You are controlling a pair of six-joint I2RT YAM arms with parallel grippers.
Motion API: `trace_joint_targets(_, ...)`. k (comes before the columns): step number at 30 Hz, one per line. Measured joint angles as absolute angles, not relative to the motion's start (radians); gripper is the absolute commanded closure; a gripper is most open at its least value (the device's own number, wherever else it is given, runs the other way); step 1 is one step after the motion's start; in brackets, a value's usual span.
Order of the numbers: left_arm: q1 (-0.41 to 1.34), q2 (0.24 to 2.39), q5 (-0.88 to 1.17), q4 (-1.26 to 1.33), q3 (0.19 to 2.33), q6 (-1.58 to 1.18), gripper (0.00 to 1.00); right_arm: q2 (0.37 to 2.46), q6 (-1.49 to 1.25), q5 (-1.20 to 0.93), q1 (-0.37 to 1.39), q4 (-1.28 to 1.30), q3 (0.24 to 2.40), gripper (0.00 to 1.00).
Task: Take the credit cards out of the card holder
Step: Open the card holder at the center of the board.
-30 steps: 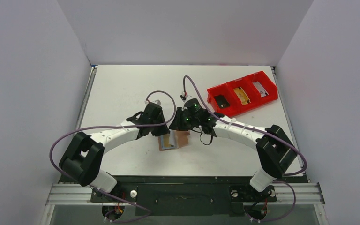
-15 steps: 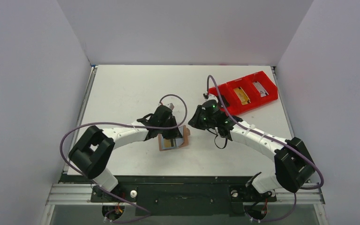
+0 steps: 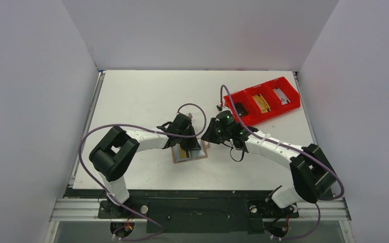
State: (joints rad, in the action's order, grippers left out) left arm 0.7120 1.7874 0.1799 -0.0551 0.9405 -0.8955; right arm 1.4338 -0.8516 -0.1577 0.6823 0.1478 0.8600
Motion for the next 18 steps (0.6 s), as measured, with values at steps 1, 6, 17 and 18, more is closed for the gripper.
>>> trace_joint_targets(1,0.712,1.787,0.179,-0.056,0.941,-0.896,0.91,1.453,-0.855,-0.167,0.682,0.141,0.863,0.94)
trace_joint_targets(6,0.712,1.769,0.161,-0.077,0.941,-0.894,0.91,1.590,-0.885,-0.210,0.682,0.106,0.901,0.96)
trace_joint_targets(17,0.692,1.724,0.116,-0.125,0.920,-0.883,0.92,1.691,-0.937,-0.252,0.681,0.023,0.933,1.00)
trace_joint_targets(18,0.692,1.724,0.114,-0.128,0.919,-0.883,0.91,1.694,-0.939,-0.257,0.681,0.017,0.933,1.00)
